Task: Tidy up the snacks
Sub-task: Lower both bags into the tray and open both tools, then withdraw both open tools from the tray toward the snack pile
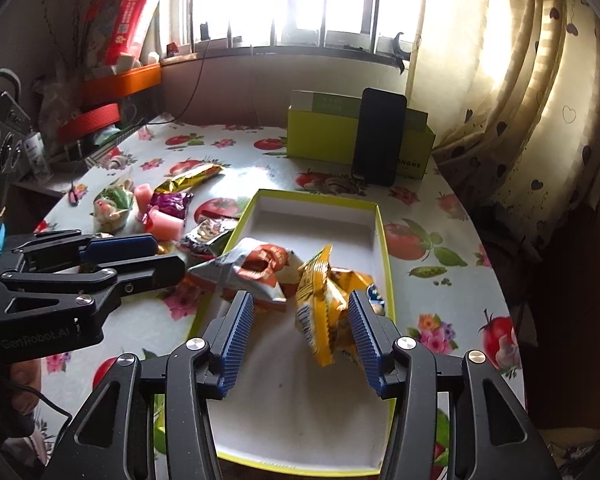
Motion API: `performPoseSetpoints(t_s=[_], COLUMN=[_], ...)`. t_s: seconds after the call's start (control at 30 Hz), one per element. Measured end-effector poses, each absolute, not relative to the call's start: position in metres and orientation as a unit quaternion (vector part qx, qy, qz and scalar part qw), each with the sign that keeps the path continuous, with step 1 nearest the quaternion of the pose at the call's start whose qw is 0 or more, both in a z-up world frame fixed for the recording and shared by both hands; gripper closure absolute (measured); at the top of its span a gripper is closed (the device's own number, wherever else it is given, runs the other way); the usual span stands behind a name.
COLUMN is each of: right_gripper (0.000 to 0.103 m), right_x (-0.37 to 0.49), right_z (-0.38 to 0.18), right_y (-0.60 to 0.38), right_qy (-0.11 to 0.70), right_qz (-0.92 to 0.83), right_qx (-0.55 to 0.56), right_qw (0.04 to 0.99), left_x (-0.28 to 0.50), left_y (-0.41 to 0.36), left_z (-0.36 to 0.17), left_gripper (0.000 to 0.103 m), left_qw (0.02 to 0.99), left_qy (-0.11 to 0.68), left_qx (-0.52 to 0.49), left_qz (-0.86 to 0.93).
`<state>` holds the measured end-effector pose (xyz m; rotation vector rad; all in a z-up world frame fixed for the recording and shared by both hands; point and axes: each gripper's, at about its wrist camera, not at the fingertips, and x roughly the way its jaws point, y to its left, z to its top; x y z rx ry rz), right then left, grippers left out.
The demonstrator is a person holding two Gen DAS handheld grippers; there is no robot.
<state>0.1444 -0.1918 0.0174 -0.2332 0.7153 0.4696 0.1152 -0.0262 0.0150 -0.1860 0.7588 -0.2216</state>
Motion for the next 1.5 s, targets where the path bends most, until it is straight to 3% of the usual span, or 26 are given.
performPoseSetpoints(t_s=[0.83,1.5], right_gripper=[0.055,0.055], right_x=[0.092,0.092], right_z=[0.017,0.019], right_y=[-0.173,-0.160], right_qy=[0.354,0.352], right_qz=[0.265,0.274], right_qx=[-0.125,-0.126], right_qw=[0.888,0.886], left_x=[0.055,0.047], left_y=[-0.007,0.039], left_z=[0.020,0.011], left_gripper=[0.061,0.061], left_qw=[0.927,0.918], left_qy=[0.365,0.375], left_qx=[-0.073,-0.122], left_qz=[-0.046,-0.038])
